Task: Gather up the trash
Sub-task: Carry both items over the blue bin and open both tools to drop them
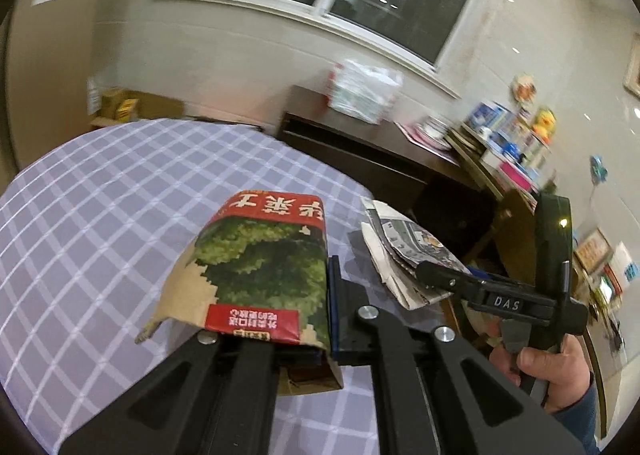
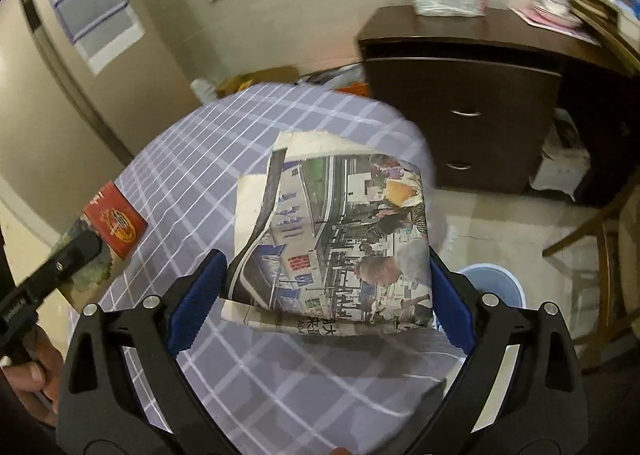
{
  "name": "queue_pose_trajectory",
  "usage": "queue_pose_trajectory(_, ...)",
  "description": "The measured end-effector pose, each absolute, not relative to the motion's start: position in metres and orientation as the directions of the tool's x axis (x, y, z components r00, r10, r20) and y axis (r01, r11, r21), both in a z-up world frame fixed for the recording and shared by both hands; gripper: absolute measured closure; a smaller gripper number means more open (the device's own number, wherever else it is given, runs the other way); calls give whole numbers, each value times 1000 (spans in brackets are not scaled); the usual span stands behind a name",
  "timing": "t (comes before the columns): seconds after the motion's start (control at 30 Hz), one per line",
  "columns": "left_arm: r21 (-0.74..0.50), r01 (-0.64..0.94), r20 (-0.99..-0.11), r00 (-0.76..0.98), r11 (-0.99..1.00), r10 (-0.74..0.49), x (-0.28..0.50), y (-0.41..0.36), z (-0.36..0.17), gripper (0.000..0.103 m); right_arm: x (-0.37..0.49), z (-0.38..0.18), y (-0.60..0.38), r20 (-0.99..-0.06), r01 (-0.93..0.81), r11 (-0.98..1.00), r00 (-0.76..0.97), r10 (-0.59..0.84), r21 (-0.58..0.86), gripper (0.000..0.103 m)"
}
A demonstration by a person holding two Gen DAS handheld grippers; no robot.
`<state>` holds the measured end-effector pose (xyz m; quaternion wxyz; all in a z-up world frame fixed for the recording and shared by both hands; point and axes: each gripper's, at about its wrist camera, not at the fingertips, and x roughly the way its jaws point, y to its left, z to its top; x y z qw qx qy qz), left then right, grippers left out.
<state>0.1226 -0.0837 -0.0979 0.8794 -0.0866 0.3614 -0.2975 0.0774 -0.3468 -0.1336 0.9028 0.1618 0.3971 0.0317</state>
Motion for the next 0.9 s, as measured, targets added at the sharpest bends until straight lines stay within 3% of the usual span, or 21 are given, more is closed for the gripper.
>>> queue_pose_trajectory(0.17,-351,555,-597,487,754,-637,126,-155,-95,100,55,-133,-416,-691,202,913,715,110,355,12)
queue_pose_trajectory(0.2,-350,572,-602,470,742,-646,127,-170,-96,100,51,-136,-433,-693,235,901,714,95,365,21)
queue_pose_trajectory(0.23,-350,586,-604,455,731,-654,128,-181,-97,100,47,-139,-444,-695,254,891,713,90,375,39)
queue_pose_trajectory(0.4,-360,654,-644,342,665,-684,133,-256,-115,100,52,-195,-510,-765,386,824,639,85,414,40)
queue_pose_trajectory(0.57,-353,694,-698,251,627,-671,137,-316,-136,100,45,-260,-560,-804,507,716,581,127,479,39)
queue_pose_trajectory(0.63,-343,719,-720,212,605,-661,135,-341,-145,100,36,-268,-570,-803,534,688,583,121,491,25)
queue_pose_trajectory(0.73,-336,736,-756,162,588,-635,137,-376,-161,100,21,-270,-585,-803,565,667,589,86,486,15)
queue_pose_trajectory(0.9,-353,729,-821,59,586,-568,145,-430,-205,100,-12,-260,-609,-764,601,600,645,27,529,10)
